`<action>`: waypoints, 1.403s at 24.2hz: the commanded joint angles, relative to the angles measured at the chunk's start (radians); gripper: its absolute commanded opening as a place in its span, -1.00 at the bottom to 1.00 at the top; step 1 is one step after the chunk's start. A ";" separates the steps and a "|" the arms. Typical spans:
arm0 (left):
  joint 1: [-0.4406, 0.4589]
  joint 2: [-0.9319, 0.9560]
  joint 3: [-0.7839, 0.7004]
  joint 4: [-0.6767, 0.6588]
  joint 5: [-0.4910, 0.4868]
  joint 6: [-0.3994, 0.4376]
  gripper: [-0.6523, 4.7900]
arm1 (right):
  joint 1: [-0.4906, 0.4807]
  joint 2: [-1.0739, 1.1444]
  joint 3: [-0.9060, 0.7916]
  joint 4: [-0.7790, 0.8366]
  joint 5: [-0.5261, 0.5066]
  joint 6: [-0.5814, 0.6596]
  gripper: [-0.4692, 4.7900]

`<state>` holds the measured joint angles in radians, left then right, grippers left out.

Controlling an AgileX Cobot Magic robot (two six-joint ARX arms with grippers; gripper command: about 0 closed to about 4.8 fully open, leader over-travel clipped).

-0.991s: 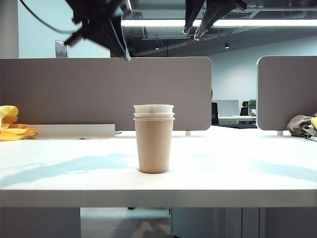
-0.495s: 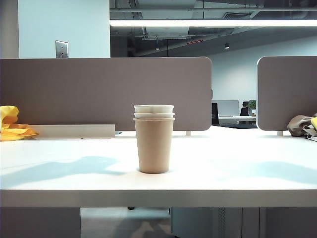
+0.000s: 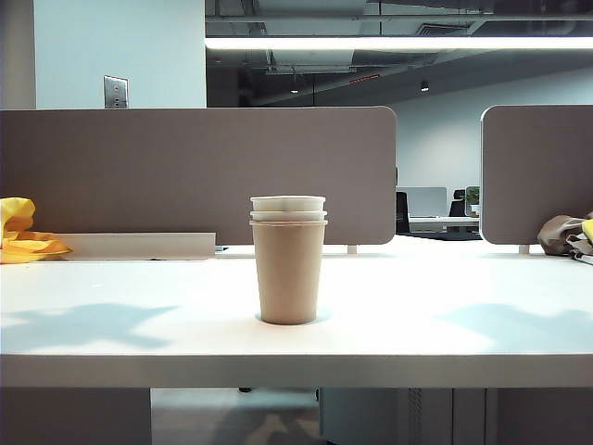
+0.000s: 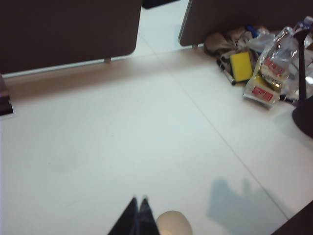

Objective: Pick up all the paper cups on the table one by one and stack them together.

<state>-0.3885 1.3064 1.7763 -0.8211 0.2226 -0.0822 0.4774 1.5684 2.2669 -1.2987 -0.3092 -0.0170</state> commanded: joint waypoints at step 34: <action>0.002 -1.022 -0.853 0.294 -0.298 0.128 -0.78 | -0.001 -1.139 -1.357 0.901 0.113 0.025 -0.82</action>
<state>-0.3885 0.2996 0.9352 -0.5529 -0.0681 0.0410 0.4770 0.4557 0.9287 -0.4404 -0.2016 0.0029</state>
